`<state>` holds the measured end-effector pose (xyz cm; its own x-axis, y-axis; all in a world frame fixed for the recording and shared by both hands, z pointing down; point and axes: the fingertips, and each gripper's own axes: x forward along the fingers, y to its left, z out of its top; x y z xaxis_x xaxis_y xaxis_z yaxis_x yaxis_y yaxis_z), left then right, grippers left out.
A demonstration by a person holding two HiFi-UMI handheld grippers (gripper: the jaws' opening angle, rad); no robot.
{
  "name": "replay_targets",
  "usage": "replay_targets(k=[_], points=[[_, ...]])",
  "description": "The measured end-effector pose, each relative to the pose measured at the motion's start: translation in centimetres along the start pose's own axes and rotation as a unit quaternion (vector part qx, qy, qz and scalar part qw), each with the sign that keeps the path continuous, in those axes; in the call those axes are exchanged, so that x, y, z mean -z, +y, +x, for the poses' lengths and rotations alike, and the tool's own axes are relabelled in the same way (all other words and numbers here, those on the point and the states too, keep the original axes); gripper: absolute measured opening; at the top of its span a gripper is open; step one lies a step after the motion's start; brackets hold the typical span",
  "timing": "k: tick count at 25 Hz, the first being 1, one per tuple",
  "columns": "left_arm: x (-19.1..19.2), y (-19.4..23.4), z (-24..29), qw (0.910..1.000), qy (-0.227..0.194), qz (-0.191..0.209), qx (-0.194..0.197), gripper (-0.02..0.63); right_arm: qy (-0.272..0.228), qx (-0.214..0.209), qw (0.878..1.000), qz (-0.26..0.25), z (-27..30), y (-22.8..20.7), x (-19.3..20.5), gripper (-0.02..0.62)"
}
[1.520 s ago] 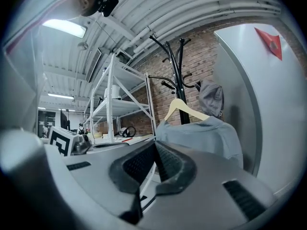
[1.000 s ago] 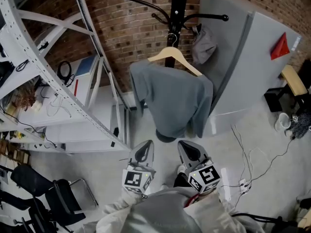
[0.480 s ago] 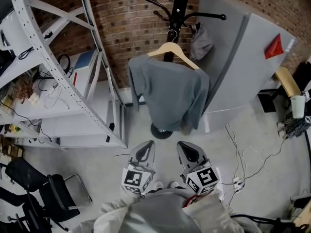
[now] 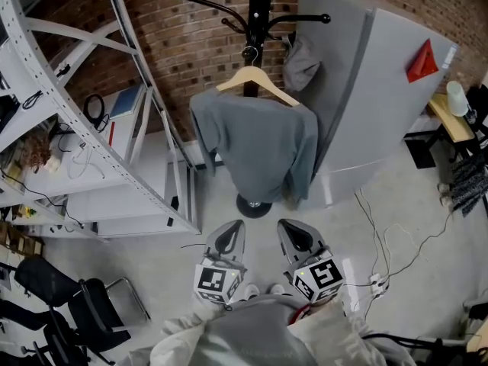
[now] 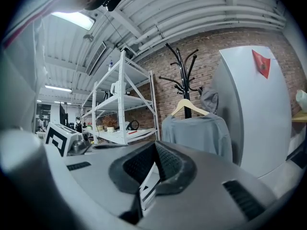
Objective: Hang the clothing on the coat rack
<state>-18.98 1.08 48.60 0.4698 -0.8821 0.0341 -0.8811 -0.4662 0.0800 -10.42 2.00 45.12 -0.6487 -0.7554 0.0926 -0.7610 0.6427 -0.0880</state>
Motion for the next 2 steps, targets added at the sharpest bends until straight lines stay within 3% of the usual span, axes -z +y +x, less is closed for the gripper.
replay_targets(k=[2], points=[[0.18, -0.59, 0.5, 1.0, 0.006, 0.0, 0.0, 0.008, 0.001, -0.003, 1.0, -0.002, -0.19, -0.62, -0.27, 0.021]])
